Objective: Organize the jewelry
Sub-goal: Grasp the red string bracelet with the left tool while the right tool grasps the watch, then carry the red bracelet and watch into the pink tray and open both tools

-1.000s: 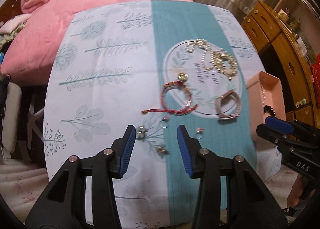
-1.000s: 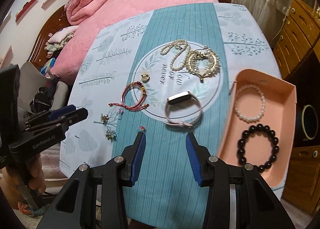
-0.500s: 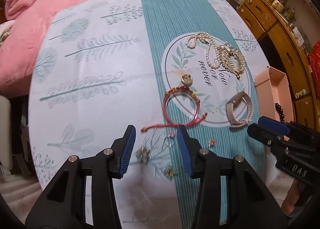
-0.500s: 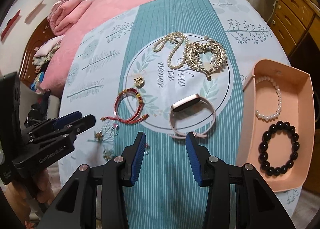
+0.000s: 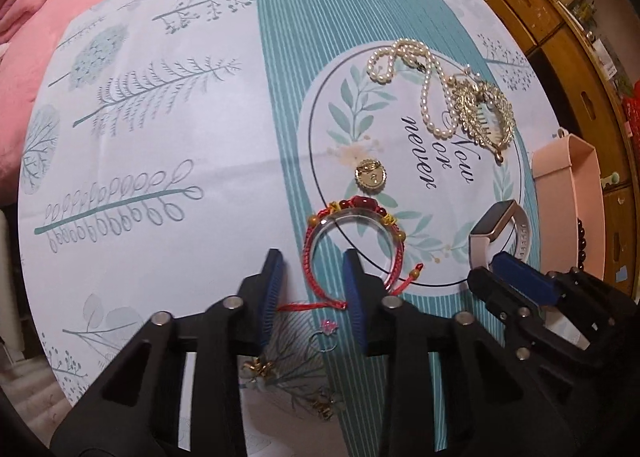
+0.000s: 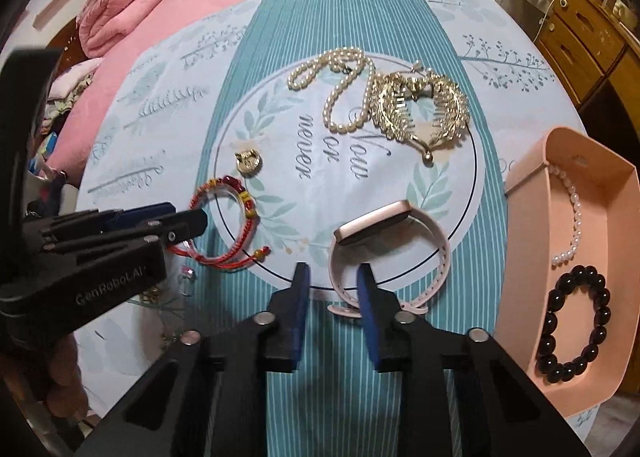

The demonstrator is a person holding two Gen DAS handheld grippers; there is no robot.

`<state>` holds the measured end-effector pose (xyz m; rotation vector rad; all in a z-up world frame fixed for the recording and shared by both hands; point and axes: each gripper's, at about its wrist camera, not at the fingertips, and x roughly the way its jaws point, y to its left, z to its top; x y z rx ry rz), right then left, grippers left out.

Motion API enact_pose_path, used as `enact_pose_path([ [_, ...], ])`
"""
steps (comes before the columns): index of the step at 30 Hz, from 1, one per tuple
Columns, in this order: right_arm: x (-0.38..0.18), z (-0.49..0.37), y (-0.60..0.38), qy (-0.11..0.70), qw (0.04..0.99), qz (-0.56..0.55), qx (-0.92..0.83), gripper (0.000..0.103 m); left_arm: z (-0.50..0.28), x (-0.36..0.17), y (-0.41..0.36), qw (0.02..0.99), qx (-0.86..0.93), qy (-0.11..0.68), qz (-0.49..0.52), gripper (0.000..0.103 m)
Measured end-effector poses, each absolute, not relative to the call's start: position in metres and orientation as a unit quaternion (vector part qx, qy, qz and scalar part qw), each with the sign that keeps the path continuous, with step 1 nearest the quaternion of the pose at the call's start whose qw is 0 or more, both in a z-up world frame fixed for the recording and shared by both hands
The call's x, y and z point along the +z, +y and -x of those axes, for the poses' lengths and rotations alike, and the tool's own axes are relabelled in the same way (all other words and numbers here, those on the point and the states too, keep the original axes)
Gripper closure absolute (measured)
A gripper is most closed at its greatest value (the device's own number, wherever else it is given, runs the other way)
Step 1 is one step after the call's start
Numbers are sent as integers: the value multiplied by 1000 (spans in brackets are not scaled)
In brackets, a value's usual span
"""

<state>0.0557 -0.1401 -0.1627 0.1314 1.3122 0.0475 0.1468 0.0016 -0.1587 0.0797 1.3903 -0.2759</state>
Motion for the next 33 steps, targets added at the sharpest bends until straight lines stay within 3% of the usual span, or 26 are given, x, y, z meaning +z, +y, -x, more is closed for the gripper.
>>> enact_pose_path([
  [5, -172, -54, -138, 605, 795, -46, 18, 89, -148, -161, -3, 757, -121, 641, -40, 86],
  [8, -173, -54, -137, 597, 801, -41, 25, 99, -148, -162, -5, 760, -116, 637, -50, 99],
  [16, -151, -50, -140, 573, 816, -65, 45, 100, -143, -149, -3, 777, -122, 615, -56, 100],
  [33, -48, -12, -206, 496, 850, -162, 68, 100, -122, -60, -15, 810, -158, 564, -30, 100],
])
